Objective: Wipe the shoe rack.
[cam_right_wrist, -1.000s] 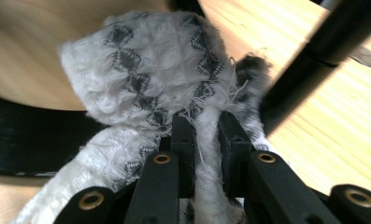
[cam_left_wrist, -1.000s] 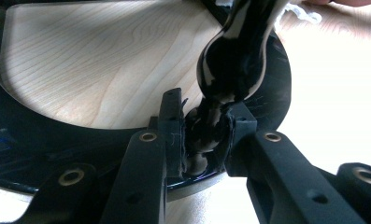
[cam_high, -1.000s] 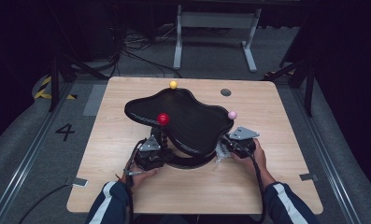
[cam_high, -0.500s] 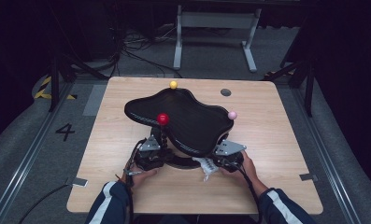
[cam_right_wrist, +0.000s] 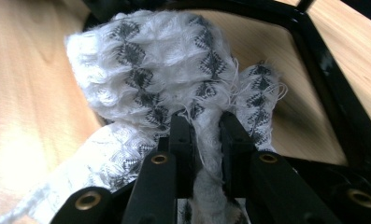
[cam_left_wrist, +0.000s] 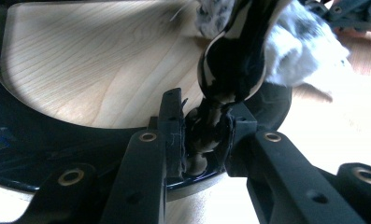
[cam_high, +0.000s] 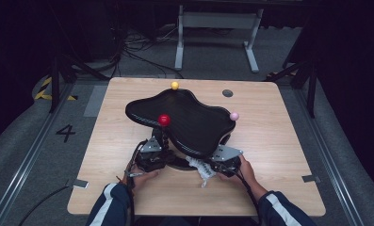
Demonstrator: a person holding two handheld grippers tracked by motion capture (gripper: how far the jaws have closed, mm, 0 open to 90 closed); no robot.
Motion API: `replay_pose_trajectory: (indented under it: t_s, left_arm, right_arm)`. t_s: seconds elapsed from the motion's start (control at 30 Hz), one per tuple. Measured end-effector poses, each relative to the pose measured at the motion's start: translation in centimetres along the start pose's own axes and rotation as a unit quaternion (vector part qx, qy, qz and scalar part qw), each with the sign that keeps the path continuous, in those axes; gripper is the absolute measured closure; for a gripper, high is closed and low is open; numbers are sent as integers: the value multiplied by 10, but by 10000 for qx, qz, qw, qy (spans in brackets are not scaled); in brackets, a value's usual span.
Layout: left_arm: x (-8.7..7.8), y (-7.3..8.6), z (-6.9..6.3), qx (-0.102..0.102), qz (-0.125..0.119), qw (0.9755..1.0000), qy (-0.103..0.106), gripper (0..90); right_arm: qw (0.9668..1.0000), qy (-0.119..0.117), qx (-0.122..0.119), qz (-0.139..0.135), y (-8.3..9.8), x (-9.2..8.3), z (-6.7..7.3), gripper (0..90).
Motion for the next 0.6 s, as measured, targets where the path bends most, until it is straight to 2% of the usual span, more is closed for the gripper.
replay_pose_trajectory:
  t_s: [0.2,0.23,0.27,0.47,0.5,0.6]
  left_arm:
    - [0,0,0,0,20,10000,-7,740]
    - [0,0,0,0,20,10000,-7,740]
    - [0,0,0,12,2,10000,-7,740]
    - [0,0,0,7,3,10000,3,739]
    - [0,0,0,1,4,10000,0,739]
    - [0,0,0,10,9,10000,7,739]
  right_arm:
    - [9986,440,292,-36,5,-6,-36,780]
    - [9986,440,292,-36,5,-6,-36,780]
    - [9974,596,401,-54,8,-9,-48,780]
    - [9942,1009,364,7,11,-13,-66,779]
    - [9934,997,563,30,10,-14,-71,779]
    - [9917,1084,694,-22,13,-16,-81,778]
Point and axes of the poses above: each handheld gripper's, and its own axes: x roughly forward along the jaws, y roughly out of its underside, z roughly to its left, the point moved 2 cm from there along x, roughly forward along the jaws, and after that the axes turned 15 degrees about x, right-handed, at the moved point
